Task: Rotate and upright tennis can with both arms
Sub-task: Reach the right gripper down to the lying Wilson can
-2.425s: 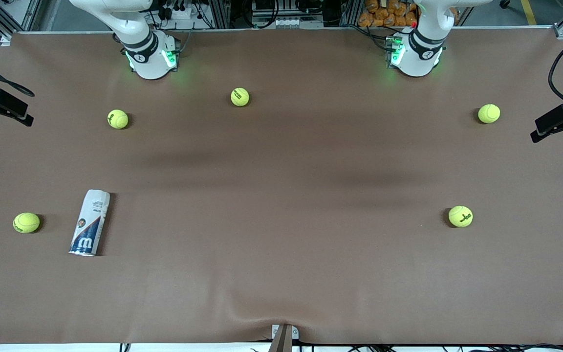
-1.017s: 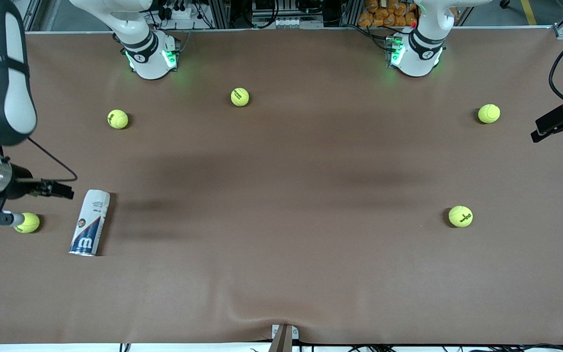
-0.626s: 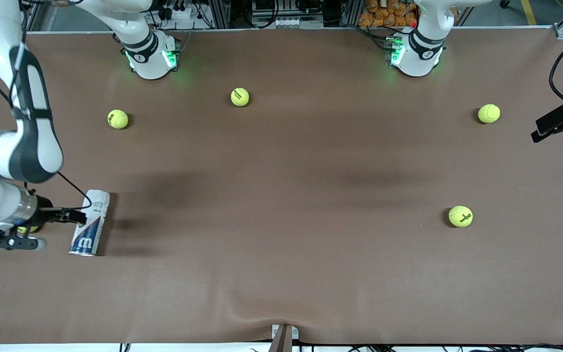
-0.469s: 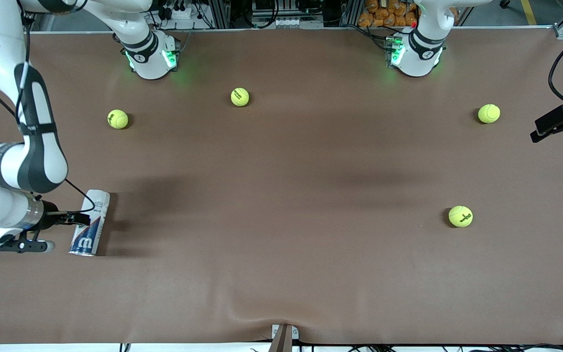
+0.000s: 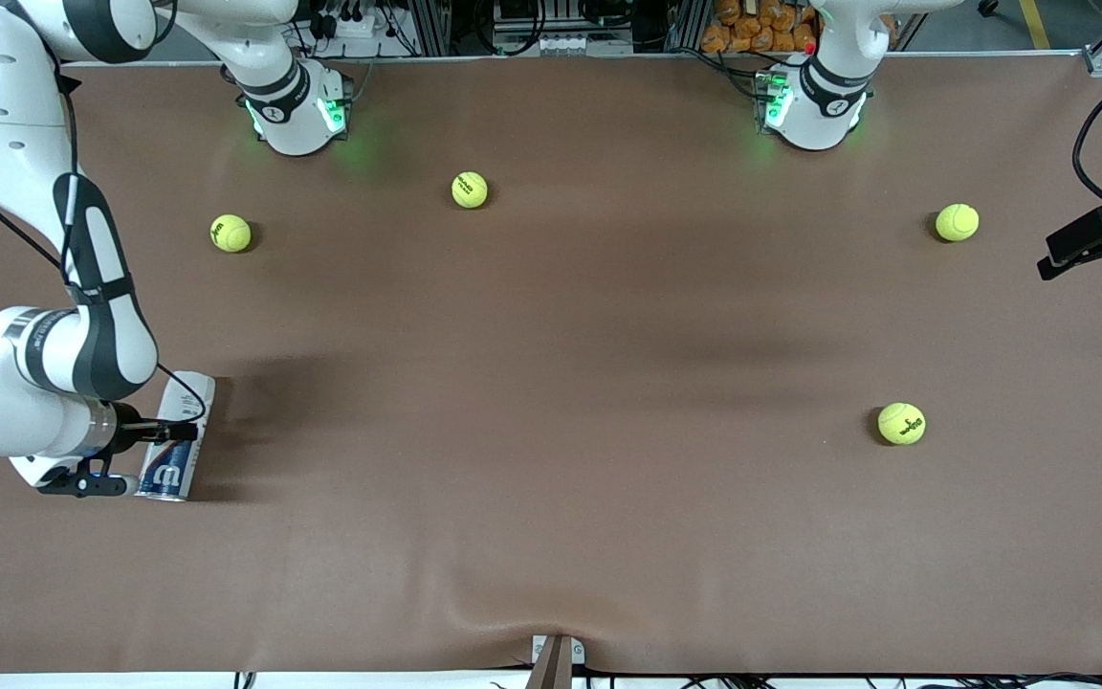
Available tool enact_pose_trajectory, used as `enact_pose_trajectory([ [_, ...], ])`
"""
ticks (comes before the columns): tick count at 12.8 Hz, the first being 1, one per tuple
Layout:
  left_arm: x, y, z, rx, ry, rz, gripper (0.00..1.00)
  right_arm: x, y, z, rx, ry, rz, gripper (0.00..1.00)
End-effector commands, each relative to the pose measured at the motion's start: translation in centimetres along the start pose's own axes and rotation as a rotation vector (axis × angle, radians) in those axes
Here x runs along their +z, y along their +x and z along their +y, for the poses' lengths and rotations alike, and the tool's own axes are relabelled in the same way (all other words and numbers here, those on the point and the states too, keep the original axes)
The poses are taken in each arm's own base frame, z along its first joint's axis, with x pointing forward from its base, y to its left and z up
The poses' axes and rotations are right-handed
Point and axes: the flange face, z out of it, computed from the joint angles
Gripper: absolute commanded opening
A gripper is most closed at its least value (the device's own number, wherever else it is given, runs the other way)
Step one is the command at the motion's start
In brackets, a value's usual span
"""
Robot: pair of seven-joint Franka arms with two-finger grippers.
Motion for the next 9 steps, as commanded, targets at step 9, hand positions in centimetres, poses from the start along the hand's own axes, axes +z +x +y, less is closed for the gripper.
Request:
enact_pose_trajectory([
  [9,-0.2,0.0,-0.2,0.006,-0.006,-0.010,1.00,5.0,-0.1,1.3,0.003,0.018,-0.053,1.00],
])
